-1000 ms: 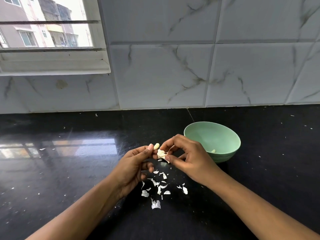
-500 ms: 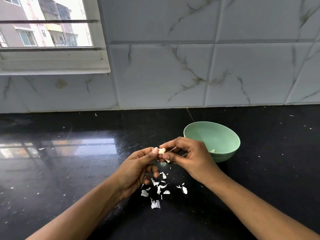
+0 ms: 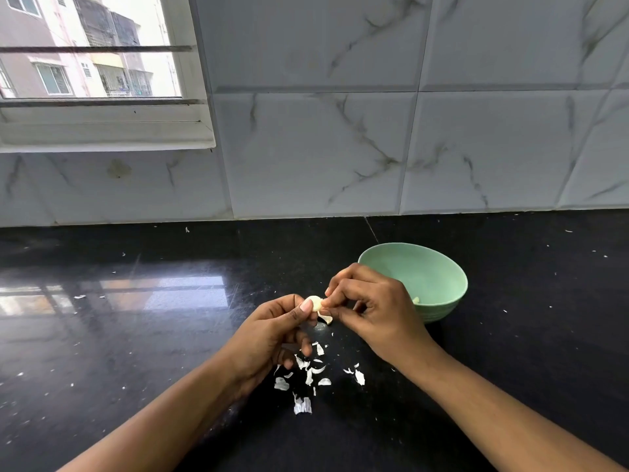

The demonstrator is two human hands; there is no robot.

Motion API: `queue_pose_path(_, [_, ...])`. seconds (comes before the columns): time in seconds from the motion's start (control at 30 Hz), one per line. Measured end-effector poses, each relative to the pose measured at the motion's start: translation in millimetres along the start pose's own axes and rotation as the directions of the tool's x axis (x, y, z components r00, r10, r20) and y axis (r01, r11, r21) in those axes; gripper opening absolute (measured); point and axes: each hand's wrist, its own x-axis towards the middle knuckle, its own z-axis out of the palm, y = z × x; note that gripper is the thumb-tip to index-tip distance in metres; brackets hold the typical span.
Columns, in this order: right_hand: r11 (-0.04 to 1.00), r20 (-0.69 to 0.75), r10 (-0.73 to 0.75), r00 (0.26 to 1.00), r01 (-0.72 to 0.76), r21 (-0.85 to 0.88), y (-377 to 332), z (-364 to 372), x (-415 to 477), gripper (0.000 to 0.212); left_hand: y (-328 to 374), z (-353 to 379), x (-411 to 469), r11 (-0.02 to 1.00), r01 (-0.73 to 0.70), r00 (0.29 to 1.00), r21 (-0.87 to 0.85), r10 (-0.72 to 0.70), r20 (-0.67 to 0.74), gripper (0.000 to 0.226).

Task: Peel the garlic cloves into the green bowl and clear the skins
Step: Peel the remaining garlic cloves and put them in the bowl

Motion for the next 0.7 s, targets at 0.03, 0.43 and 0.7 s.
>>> queue_pose_path(0.03, [1.0,0.004,0.012,1.0,-0.012,-0.002,1,0,0,0.009,0,0,0,1.0,-0.007,1.0,0.001,0.007,-0.015,0.018])
queue_pose_path(0.43, [0.908,0.091,0.304,0.948,-0.318,0.273,-5,6,-1,0.027,2,4,-1,0.992,-0.06,0.989,0.115,0.075,-0.125,0.022])
queue_pose_path(0.7, [0.872,0.115,0.328,0.938,-0.348,0.344,-2,8,-1,0.006,1,5,-2,0.987,-0.094,0.986,0.129,0.11,-0.128,0.031])
